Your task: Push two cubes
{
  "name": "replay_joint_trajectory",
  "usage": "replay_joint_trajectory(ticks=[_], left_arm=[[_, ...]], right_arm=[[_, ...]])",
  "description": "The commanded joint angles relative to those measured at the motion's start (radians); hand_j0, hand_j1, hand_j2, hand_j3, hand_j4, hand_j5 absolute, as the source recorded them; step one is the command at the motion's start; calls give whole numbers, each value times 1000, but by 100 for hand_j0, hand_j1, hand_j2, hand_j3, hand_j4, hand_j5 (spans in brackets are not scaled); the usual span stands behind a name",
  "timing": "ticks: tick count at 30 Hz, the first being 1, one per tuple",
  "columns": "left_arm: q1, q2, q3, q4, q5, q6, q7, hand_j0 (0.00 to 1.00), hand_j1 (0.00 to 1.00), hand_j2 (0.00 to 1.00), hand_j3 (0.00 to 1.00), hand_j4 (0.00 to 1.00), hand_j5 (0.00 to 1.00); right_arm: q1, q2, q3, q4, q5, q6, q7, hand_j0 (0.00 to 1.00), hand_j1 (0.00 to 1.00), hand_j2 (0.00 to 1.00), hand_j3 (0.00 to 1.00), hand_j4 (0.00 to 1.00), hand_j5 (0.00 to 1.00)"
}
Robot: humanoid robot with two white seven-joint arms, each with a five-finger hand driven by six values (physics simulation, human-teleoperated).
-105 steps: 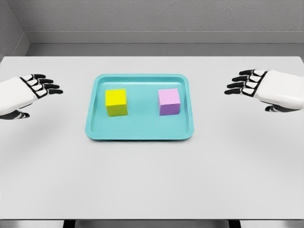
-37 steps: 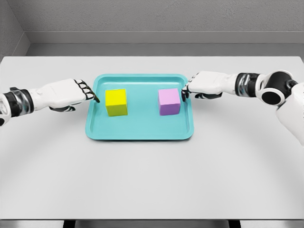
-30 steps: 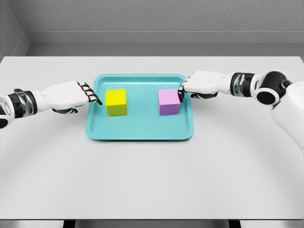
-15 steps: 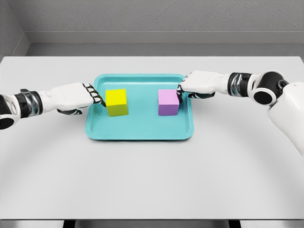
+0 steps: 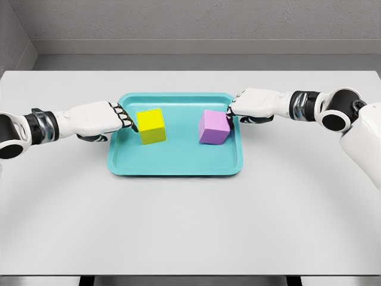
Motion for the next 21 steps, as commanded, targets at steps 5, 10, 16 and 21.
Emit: replay_joint_trajectory(ticks=[5,10,16,21], left_arm=[[-2,-1,1,-2,5,2,-1,80,80,80,80,80,80],[-2,-8,1,-8,5,2,-2,80,80,80,80,80,80],[-8,-17,2,-8,5,2,-16,80,80,80,80,80,80],[-9,-17,2,-8,5,2,-21,80,80,80,80,80,80]], right_arm=[[0,-3,-6,-8,-3,-2,1,56,56,56,56,56,56],[0,-12,-6,4,2,-2,1,56,56,56,56,56,56],[0,-7,-6,26,2,-2,1,56,56,56,56,56,56],[3,-1,-4,55,2,-2,1,56,56,56,56,56,56]])
